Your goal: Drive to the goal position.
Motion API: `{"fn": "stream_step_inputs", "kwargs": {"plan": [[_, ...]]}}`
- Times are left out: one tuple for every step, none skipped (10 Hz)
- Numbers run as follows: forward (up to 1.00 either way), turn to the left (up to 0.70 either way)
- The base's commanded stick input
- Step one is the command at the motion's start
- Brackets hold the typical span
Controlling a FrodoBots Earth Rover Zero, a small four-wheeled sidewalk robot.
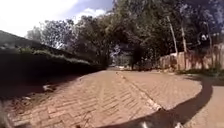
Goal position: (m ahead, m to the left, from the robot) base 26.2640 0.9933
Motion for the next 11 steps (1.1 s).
{"fn": "stream_step_inputs", "kwargs": {"plan": [[0.7,0.0],[0.7,0.0],[0.7,0.0],[0.7,0.0],[0.7,0.0],[0.7,0.0],[0.7,0.0],[0.7,0.0],[0.7,0.0],[0.7,0.0],[0.7,0.0]]}}
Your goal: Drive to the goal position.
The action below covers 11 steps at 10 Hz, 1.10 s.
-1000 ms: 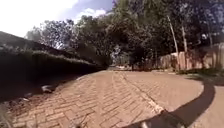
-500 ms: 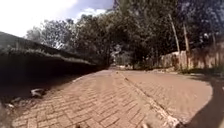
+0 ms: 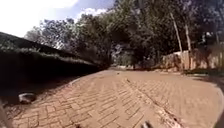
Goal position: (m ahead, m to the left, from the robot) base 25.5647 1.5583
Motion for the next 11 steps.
{"fn": "stream_step_inputs", "kwargs": {"plan": [[0.7,0.0],[0.7,0.0],[0.7,0.0],[0.7,0.0],[0.7,0.0],[0.7,0.0],[0.7,0.0],[0.7,0.0],[0.7,0.0],[0.7,0.0],[0.7,0.0]]}}
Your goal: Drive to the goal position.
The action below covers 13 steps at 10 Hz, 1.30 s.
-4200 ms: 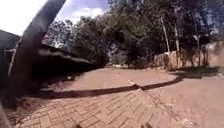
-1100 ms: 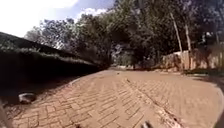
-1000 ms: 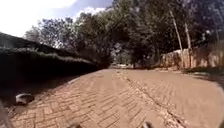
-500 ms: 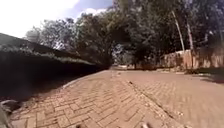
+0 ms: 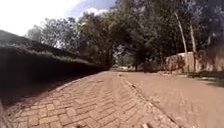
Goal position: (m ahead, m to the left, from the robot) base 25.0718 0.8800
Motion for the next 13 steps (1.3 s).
{"fn": "stream_step_inputs", "kwargs": {"plan": [[0.7,0.0],[0.7,0.0],[0.7,0.0],[0.7,0.0],[0.7,0.0],[0.7,0.0],[0.7,0.0],[0.7,0.0],[0.7,0.0],[0.7,0.0],[0.7,0.0],[0.7,0.0],[0.7,0.0]]}}
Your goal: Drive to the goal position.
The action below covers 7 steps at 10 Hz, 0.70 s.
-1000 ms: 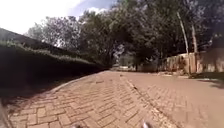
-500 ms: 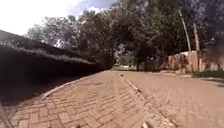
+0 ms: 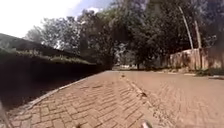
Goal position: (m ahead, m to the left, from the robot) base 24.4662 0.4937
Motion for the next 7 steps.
{"fn": "stream_step_inputs", "kwargs": {"plan": [[0.7,0.0],[0.7,0.0],[0.7,0.0],[0.7,0.0],[0.7,0.0],[0.7,0.0],[0.7,0.0]]}}
